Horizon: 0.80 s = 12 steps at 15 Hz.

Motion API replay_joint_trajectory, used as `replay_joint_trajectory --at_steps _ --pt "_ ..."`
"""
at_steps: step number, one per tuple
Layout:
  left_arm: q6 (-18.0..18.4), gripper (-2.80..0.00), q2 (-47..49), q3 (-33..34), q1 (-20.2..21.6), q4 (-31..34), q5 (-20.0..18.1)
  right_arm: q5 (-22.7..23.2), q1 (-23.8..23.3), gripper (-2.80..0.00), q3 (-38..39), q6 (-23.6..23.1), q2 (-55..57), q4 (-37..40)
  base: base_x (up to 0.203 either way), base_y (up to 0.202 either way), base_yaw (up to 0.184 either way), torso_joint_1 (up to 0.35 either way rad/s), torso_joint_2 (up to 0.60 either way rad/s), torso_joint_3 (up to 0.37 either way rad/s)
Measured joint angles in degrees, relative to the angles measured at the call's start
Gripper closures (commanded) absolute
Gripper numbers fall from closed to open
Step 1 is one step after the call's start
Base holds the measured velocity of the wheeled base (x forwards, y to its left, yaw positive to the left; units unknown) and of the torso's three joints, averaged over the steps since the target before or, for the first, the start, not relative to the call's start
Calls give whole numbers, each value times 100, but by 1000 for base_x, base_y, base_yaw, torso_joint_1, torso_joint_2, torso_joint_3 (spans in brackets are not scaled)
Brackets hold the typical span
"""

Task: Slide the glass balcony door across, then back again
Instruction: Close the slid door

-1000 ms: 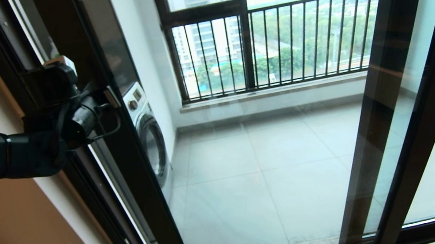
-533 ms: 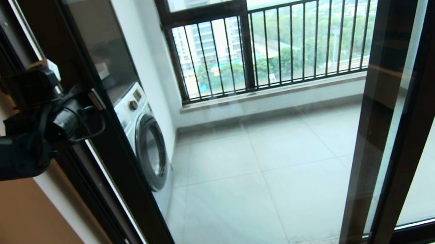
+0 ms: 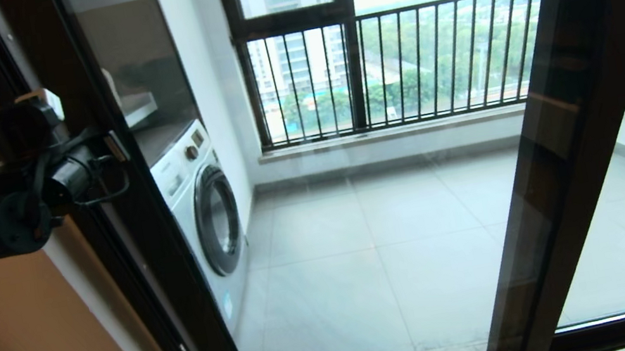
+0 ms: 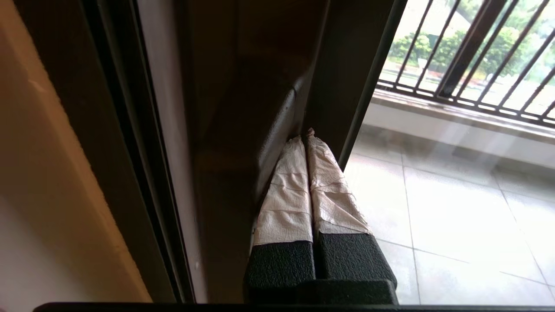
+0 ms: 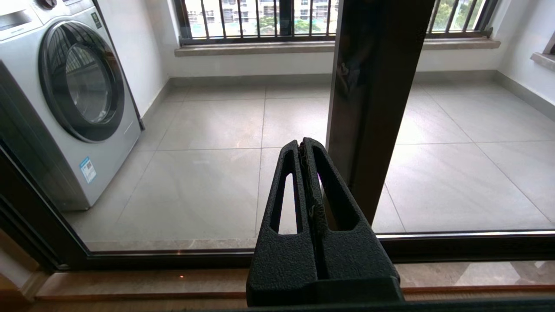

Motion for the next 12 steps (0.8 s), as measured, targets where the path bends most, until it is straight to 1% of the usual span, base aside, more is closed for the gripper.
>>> replay_joint_trajectory --at_steps 4,7,12 --pt "5 0 99 -98 255 -67 -143 0 0 0 0 0 0 -1 0 0 0 0 0 0" --pt "100 0 174 -181 449 -46 -250 -2 0 0 0 2 0 -1 0 0 0 0 0 0" --pt "129 0 335 -381 639 -28 -309 -1 0 0 0 0 0 -1 0 0 0 0 0 0"
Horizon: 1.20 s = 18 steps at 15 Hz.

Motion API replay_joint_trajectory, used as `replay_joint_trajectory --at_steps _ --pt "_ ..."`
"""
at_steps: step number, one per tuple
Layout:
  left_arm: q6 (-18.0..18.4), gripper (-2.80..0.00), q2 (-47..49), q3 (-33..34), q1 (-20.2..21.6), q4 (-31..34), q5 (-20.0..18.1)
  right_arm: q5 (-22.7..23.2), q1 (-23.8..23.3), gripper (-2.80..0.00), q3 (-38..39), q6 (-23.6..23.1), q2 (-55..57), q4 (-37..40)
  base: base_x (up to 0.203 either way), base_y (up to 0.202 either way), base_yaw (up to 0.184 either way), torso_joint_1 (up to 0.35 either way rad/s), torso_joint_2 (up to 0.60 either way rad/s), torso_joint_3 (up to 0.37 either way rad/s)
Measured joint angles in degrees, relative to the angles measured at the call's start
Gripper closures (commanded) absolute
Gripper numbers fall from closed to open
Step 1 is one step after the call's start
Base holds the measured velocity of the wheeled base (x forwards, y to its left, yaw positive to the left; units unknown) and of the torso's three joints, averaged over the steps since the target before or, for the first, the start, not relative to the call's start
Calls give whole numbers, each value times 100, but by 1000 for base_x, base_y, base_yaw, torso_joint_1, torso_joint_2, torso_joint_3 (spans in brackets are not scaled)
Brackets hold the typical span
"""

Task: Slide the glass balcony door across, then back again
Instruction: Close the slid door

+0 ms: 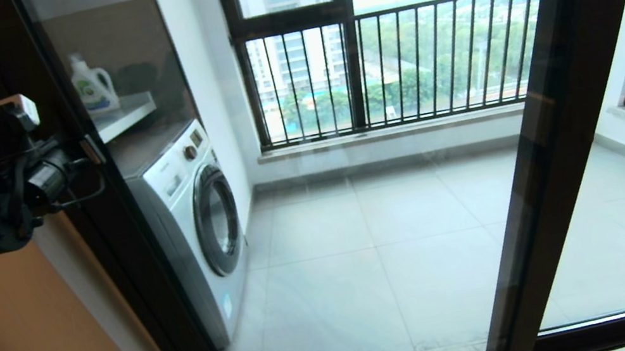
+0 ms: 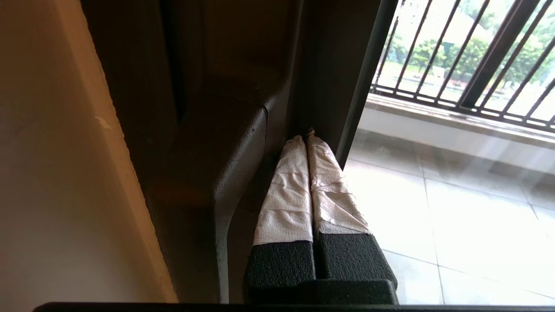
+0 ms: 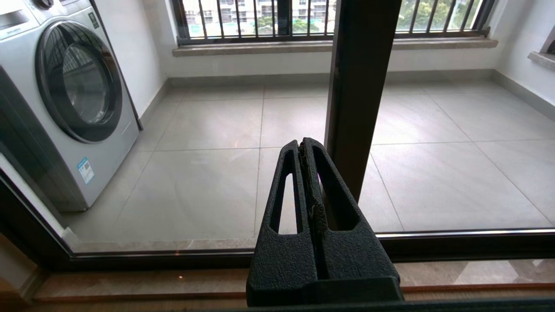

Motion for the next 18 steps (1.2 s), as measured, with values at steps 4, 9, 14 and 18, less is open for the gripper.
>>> replay_joint_trajectory --at_steps 4,9,14,18 --pt "4 0 113 -161 174 39 -6 1 0 0 0 -2 0 0 0 0 0 0 0 0" --pt "6 0 148 -205 183 39 -71 1 0 0 0 2 0 0 0 0 0 0 0 0" --pt "-5 0 100 -94 188 -45 -111 1 0 0 0 0 0 0 0 0 0 0 0 0" --pt "-20 0 -359 746 121 -16 -540 -1 1 0 0 0 0 -2 0 0 0 0 0 0"
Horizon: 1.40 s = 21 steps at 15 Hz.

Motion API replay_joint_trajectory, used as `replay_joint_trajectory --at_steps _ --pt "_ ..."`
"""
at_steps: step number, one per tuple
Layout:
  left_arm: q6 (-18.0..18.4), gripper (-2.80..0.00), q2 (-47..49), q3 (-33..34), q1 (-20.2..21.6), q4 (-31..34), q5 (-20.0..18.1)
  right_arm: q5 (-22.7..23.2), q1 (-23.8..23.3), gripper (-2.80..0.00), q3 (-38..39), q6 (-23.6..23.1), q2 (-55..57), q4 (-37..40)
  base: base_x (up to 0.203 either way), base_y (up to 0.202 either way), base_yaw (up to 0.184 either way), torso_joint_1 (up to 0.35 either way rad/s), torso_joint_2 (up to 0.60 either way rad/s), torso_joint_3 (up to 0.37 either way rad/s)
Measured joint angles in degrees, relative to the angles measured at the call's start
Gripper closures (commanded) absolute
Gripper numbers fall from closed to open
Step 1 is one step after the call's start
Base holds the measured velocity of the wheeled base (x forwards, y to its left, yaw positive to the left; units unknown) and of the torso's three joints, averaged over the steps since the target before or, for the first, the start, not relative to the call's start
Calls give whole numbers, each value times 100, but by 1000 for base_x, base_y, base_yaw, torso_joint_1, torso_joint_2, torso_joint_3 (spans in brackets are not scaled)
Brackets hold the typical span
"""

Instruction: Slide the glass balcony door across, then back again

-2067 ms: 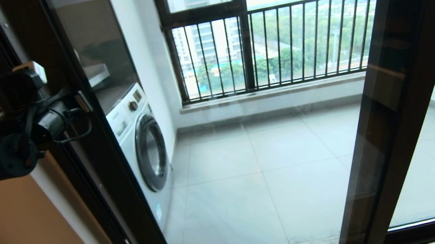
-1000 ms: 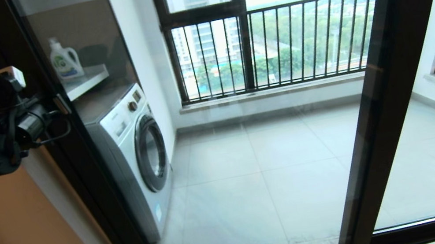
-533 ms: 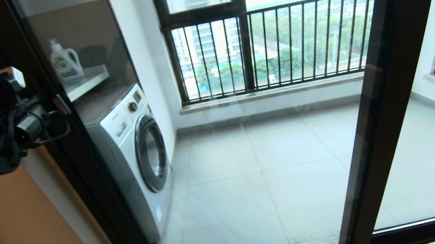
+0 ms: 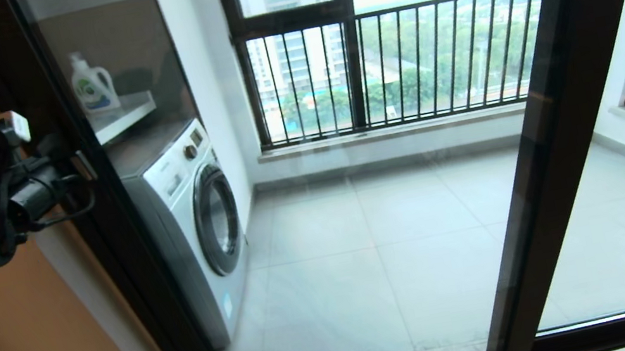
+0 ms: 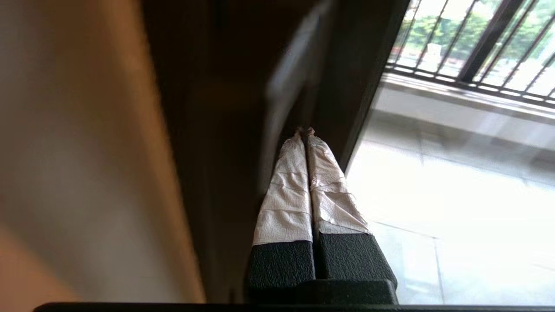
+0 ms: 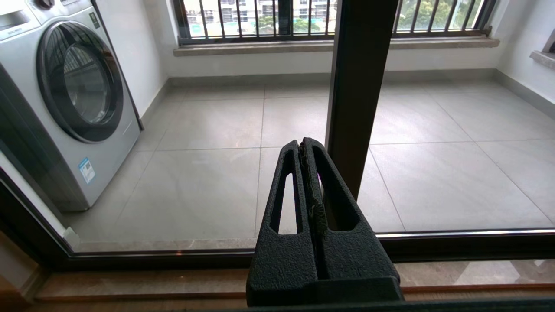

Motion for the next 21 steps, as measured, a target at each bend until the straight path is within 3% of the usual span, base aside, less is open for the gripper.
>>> replay_joint_trajectory --at_steps 3,6,8,11,12,21 --pt "0 0 -439 479 -131 16 -439 0 -1 0 0 2 0 2 0 0 0 0 0 0" --pt "-38 0 -691 573 -116 16 -498 2 -1 0 0 1 0 2 0 0 0 0 0 0" --pt "-46 0 -832 692 25 12 -735 2 -1 0 0 0 0 2 0 0 0 0 0 0" --pt "-21 0 -955 959 475 22 -1468 2 -1 0 0 -2 0 2 0 0 0 0 0 0" --pt "-13 0 -943 970 587 18 -1558 2 1 0 0 0 0 2 0 0 0 0 0 0" --pt "169 0 -161 209 687 13 -1540 3 -1 0 0 0 0 2 0 0 0 0 0 0"
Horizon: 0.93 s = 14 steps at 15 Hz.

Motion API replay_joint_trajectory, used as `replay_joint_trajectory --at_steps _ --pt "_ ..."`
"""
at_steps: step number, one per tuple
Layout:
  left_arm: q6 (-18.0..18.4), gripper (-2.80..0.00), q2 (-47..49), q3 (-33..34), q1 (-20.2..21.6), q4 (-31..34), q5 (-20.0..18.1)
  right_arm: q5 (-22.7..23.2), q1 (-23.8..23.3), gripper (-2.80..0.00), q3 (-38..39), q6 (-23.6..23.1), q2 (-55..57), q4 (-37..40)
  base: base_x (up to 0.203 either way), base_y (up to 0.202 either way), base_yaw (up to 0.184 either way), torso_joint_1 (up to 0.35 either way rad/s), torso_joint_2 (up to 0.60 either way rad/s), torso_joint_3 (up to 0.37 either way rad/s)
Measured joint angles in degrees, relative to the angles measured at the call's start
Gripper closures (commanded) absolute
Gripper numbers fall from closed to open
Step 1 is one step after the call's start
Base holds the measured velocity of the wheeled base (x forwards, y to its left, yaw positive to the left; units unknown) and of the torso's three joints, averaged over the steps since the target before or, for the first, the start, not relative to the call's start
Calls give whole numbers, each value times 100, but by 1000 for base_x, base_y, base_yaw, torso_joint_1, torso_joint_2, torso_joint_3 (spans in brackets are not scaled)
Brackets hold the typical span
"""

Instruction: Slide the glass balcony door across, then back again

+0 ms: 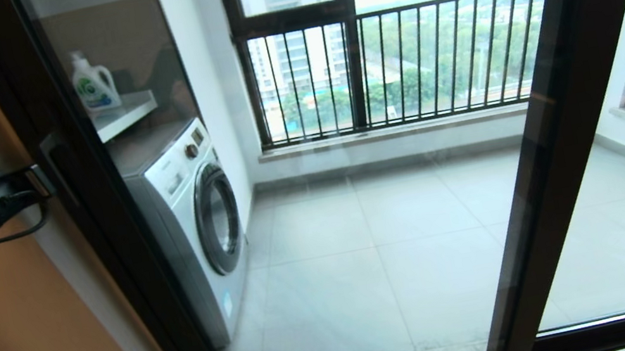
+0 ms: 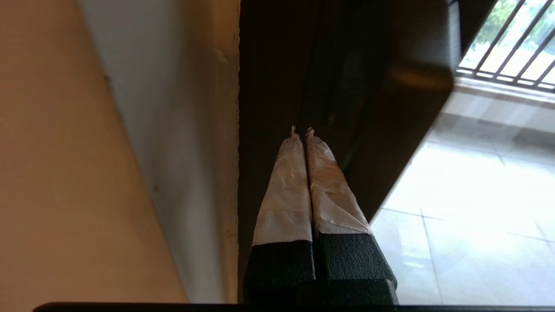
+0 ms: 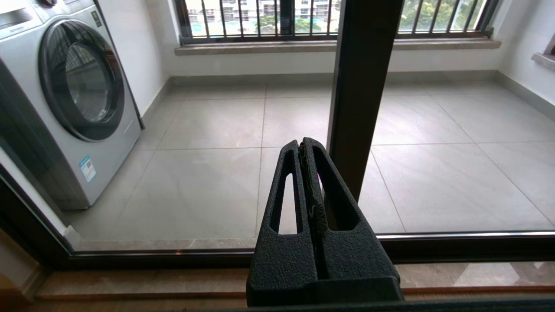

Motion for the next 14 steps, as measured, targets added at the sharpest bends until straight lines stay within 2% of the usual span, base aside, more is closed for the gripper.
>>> replay_joint_trajectory --at_steps 5,10,14 --pt "190 0 560 -128 2 -751 45 0 0 0 0 0 0 0 0 0 0 0 0 0" --pt "182 0 508 -1 -74 -725 37 0 0 0 0 2 0 0 0 0 0 0 0 0" --pt "165 0 344 122 -342 -686 78 0 0 0 0 0 0 0 0 0 0 0 0 0"
